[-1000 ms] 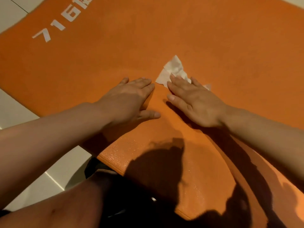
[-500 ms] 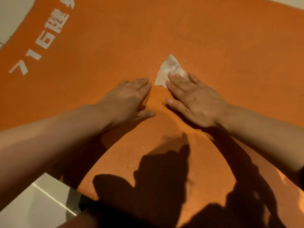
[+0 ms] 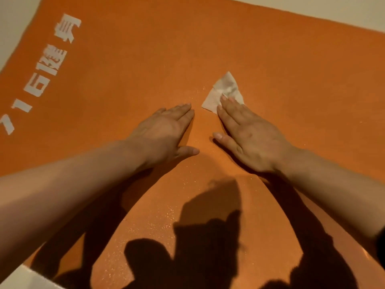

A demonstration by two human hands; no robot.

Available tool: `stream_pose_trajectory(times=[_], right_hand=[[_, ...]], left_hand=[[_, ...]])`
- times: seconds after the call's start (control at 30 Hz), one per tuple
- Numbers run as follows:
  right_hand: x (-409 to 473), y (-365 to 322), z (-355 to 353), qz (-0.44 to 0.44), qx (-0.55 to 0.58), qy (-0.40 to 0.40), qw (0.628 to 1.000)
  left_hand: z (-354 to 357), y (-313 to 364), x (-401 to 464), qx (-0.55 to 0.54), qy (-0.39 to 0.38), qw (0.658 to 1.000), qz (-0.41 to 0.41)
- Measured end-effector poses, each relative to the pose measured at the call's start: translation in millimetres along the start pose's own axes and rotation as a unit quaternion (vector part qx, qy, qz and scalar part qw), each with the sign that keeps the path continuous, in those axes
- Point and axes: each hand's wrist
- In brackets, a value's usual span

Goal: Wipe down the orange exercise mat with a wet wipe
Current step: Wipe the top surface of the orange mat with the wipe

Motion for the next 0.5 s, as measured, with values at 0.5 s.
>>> stream_pose_trajectory(times=[0.5], right_hand=[[45.9,42.4,-11.2,0.166,0.077,0.043,0.982]], left_hand=[[-30.6,-2.7,48.9,0.01,0.063,0.998,0.029]])
Point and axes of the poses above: each hand's wrist, its own x-axis towards the middle knuckle, its own z-axis out of the palm, y = z × x, and after that the axes turned 15 degrees about -x, right-handed
